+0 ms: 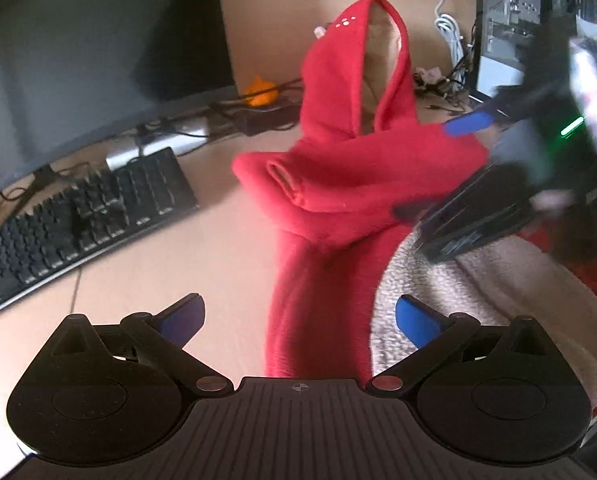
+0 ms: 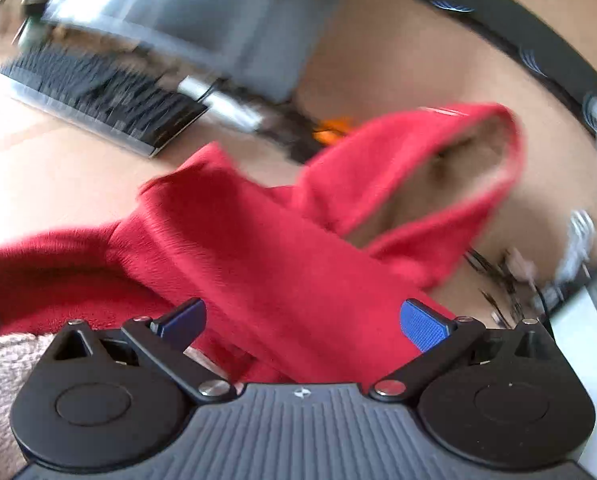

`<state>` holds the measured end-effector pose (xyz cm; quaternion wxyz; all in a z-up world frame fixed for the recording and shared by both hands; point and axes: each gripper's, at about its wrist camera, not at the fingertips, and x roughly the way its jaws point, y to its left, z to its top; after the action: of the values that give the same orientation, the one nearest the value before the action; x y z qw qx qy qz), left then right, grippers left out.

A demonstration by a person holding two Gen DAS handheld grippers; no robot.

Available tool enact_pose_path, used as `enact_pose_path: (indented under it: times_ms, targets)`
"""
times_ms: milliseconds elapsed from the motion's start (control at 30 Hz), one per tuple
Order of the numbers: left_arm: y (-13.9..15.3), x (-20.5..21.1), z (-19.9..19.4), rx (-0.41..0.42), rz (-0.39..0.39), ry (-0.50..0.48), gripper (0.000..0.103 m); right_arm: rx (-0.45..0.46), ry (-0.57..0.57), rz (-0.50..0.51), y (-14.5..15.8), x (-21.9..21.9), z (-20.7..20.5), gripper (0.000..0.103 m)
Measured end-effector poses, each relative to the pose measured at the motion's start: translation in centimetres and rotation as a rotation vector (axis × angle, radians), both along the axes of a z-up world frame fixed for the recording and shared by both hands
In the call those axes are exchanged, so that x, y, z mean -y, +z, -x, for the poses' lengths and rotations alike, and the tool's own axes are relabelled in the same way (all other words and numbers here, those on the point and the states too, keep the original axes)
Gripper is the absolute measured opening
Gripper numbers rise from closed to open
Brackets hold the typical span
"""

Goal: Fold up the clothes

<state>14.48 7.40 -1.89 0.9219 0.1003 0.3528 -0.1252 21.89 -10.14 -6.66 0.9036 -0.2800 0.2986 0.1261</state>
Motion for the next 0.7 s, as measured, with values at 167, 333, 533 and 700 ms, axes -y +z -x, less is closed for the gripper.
enact_pose_path:
  times_ms: [167,333,533,700]
  targets:
    - [0.0,0.4,0.1,0.008,-0.031,-0.003,0.103,0.188,-0.215,0.024,0.6,1.9,-0.7,0.103]
    - [-0.5,3.2,-2.1,0.040,-0.110,-0.102,0.103,0.334,-0.689,-0.181,4.4,12.1,1.7,0.103]
    - [-3.1,10.1,-6.5,0.155,-0.414,-0.311,0.103,0.353,-1.102,-0.315,4.8,22.1,8.5,0.103]
    - [-5.2,11.7,-8.9,0.293,-0.638,-0.358,0.103,0.287,-1.047,-0.355,3.8,23.2,11.0,0.103]
